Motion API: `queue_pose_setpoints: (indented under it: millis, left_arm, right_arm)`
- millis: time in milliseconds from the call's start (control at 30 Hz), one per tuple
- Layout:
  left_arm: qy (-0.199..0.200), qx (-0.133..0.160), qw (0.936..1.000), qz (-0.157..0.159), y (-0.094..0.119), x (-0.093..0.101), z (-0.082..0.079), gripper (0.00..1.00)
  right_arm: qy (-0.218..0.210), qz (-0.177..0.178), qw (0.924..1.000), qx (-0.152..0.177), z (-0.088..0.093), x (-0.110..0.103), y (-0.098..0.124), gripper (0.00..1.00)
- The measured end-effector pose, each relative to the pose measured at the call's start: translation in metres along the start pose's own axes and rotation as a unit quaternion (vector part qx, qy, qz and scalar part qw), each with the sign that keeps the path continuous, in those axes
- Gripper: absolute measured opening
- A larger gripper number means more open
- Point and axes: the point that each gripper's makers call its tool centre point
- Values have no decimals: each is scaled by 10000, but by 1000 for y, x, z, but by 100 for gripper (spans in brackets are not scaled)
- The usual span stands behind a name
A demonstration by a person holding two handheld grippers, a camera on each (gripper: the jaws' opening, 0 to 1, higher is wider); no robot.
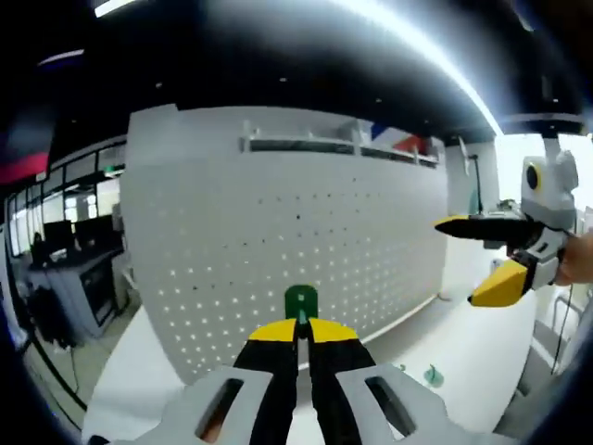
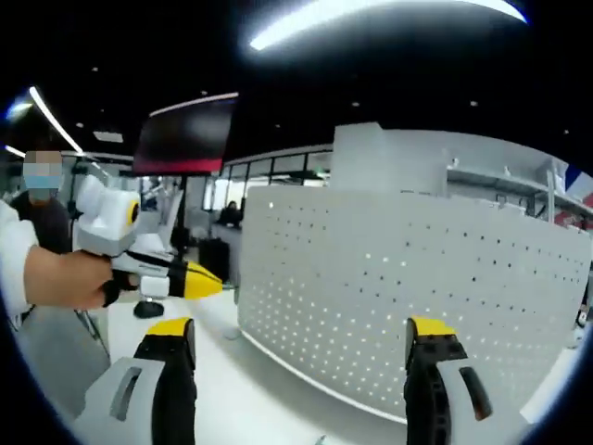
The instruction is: Insert the hook assembly into the mounting plate slot until the hook locks in place.
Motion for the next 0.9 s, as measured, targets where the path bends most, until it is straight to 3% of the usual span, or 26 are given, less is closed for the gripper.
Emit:
queue_pose_setpoints:
  millis: [333,467,667,900]
  left_arm:
    - [-291,593,9957,-644,-13,-43,-70,2]
    - [-209,669,9936,-888,-23,-62,-84,2]
    - [-245,737,9896,-1214,-38,-89,-95,2]
    - [-147,730,9877,-1373,-57,-110,-90,2]
  right_arm:
    - [88,-14,9997,207,-8,7,4,100]
    - [149,-25,9995,275,-12,9,5,100]
    - [92,10,9995,306,-11,15,6,99]
    - [56,93,9997,227,-5,26,7,98]
Point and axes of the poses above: the point that each gripper's makers call its tool centre point, and the gripper's own axes: y roughly backward along the fingers, x roughly to its right, z roughly out of its underside, and after that the axes turned 9 degrees about x, right-handed
